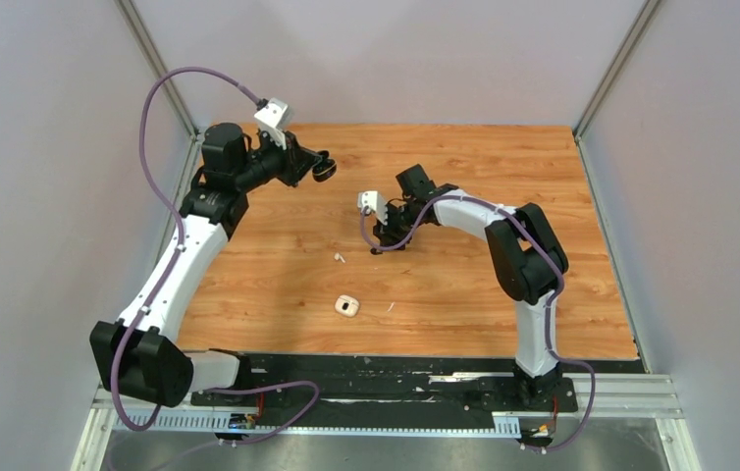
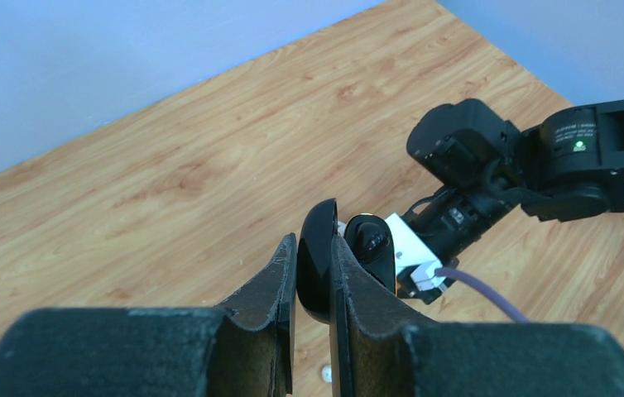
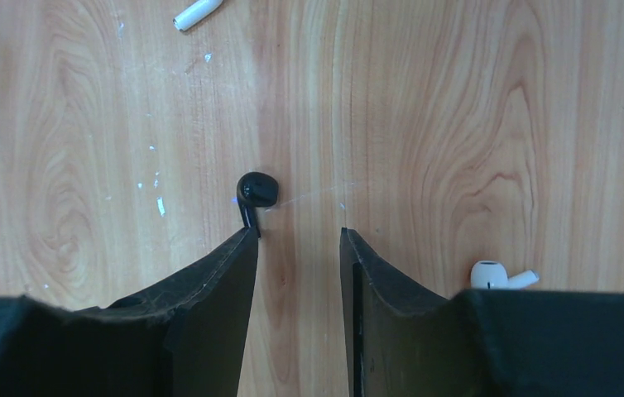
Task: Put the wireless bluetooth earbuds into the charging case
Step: Pick up the earbud from the center of the board.
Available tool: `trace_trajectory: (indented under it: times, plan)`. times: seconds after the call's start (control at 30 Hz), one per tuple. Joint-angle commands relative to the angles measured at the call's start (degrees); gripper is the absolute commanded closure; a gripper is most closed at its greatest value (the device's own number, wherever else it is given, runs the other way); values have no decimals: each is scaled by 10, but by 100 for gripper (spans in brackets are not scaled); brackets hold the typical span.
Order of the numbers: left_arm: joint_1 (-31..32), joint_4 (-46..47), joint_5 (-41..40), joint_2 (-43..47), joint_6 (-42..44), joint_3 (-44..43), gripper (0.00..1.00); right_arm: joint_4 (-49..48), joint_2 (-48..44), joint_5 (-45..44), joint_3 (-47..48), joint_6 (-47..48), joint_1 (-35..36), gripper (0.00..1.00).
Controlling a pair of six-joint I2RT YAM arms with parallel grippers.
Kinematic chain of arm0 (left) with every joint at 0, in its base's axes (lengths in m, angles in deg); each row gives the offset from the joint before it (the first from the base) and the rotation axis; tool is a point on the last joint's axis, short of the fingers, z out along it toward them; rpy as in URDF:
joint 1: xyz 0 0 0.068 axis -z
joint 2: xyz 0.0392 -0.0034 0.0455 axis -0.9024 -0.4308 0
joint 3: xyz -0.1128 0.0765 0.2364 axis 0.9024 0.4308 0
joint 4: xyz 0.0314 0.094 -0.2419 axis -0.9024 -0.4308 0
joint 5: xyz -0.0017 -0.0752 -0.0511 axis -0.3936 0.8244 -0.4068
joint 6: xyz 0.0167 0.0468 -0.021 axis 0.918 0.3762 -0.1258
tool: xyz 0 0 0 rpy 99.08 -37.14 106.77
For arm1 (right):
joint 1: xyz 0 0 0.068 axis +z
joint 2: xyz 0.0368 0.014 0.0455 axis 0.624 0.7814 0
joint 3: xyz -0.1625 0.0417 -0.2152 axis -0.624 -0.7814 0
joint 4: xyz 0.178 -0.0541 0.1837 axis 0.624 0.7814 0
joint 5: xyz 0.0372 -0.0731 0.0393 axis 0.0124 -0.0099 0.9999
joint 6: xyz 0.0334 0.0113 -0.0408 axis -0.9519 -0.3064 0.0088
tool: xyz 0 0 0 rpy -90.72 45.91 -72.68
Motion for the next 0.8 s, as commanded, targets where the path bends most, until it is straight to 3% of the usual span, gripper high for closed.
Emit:
trace_trajectory:
  times: [0.0, 0.3, 0.77]
  plan:
    - [-5, -7, -5, 33, -9, 1, 100, -5, 12, -22, 30, 44, 9, 59]
    - [-9, -4, -10, 49, -13, 14, 100, -5, 0, -40, -15, 81, 42, 59]
    - [-11, -12, -10, 69, -10, 30, 100, -4, 1, -43, -7, 52, 56, 63]
